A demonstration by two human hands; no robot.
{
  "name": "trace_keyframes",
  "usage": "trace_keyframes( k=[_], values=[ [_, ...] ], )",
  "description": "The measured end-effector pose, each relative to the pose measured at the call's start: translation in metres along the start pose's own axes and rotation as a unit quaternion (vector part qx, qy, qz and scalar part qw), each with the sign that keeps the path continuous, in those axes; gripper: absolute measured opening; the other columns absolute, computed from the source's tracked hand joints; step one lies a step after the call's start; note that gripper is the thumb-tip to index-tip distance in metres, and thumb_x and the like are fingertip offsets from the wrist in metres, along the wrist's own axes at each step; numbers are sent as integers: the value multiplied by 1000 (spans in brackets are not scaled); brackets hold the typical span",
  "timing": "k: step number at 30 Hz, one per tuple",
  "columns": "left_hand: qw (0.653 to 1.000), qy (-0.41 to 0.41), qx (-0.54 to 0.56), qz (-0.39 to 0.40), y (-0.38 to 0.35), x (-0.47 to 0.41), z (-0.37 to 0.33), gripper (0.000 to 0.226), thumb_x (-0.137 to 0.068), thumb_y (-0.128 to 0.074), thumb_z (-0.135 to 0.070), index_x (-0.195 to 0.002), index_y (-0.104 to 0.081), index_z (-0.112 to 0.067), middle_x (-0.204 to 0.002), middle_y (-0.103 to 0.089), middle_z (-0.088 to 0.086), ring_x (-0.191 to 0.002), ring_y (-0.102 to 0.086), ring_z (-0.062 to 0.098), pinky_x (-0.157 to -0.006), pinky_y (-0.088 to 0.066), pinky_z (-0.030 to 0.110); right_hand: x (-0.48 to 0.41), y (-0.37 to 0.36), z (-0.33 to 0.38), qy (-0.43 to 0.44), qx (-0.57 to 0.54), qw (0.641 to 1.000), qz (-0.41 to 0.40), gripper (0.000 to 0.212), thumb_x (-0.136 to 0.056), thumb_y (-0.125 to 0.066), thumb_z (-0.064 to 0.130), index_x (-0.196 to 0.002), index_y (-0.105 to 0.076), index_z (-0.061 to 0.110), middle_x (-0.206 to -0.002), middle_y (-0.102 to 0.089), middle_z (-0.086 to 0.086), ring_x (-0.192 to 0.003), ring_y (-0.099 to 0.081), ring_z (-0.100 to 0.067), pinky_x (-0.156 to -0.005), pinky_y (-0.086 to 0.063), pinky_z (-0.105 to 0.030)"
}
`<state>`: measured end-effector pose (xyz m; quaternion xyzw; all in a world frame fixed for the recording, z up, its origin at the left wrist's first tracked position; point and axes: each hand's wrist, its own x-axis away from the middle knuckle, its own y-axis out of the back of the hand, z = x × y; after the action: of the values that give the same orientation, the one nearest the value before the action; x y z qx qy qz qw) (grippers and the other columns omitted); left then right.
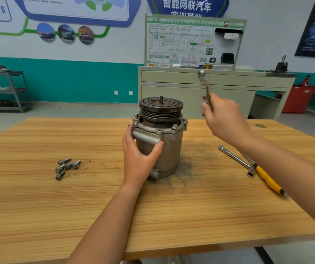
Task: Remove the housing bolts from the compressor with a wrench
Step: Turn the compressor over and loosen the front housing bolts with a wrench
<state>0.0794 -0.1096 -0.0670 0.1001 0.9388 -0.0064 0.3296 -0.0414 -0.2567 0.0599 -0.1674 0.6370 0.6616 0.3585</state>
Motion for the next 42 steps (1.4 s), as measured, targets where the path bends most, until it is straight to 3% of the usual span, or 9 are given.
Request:
trace_keyframes(
  k=[10,14,21,26,31,34,38,40,42],
  values=[
    [1000,6,-6,1,1,0,-3,85,-77,-74,-33,-145,-23,-21,-134,-29,-15,-128,-26,-1,-104,-23,18,37,26,32,59,262,942,199,21,-91,-37,3,-107,-46,13,-62,-33,3,-51,-30,-12,-42,-21,-25],
    [1000,9,-3,2,0,1,-5,87,-76,-73,-39,-145,-23,-20,-135,-28,-15,-128,-25,-1,-105,-23,19,28,35,49,131,342,900,238,23,-88,-41,-3,-108,-49,7,-60,-28,0,-48,-24,-13,-48,-30,-26],
    [1000,17,-4,-1,1,2,-8,91,-68,-67,-48,-144,-25,-21,-136,-30,-15,-133,-28,4,-109,-26,25,16,36,37,170,370,878,252,15,-94,-36,16,-103,-47,12,-58,-28,4,-46,-25,-10,-39,-20,-23],
    [1000,16,-6,-2,1,2,-8,91,-68,-67,-49,-144,-24,-23,-137,-30,-15,-132,-27,1,-106,-24,19,-5,20,9,204,406,863,221,11,-92,-43,10,-102,-47,10,-60,-40,2,-47,-38,-12,-41,-25,-22],
    [1000,3,-16,-12,1,2,-7,91,-68,-67,-49,-144,-26,-21,-139,-31,-13,-130,-27,-2,-99,-21,5,-20,-26,6,171,328,918,146,22,-86,-40,-4,-104,-48,6,-100,-63,-9,-91,-60,-27,-76,-37,-32],
    [1000,1,-16,-13,1,1,-6,90,-68,-67,-48,-143,-26,-21,-137,-32,-14,-130,-28,-2,-100,-22,7,-20,-44,0,149,266,946,107,26,-88,-38,-2,-109,-51,7,-101,-64,-9,-90,-59,-28,-67,-33,-29],
    [1000,0,-24,-13,1,1,-7,89,-68,-67,-47,-143,-28,-20,-137,-33,-12,-130,-30,1,-105,-26,18,-8,-27,-5,5,63,996,57,24,-96,-41,13,-113,-57,8,-90,-66,-16,-82,-60,-34,-61,-39,-29],
    [1000,-1,-26,-13,1,1,-6,88,-70,-69,-45,-143,-27,-19,-139,-34,-10,-132,-30,4,-107,-27,23,4,-10,-1,-27,-62,998,19,25,-96,-42,18,-113,-56,7,-82,-65,-14,-75,-61,-34,-65,-48,-36],
    [1000,-2,-26,-12,1,1,-6,86,-74,-74,-39,-143,-27,-19,-139,-33,-10,-132,-30,5,-109,-28,27,19,7,6,-11,-60,998,32,25,-97,-39,20,-114,-55,9,-72,-60,-9,-68,-59,-31,-60,-47,-40]
  ],
)
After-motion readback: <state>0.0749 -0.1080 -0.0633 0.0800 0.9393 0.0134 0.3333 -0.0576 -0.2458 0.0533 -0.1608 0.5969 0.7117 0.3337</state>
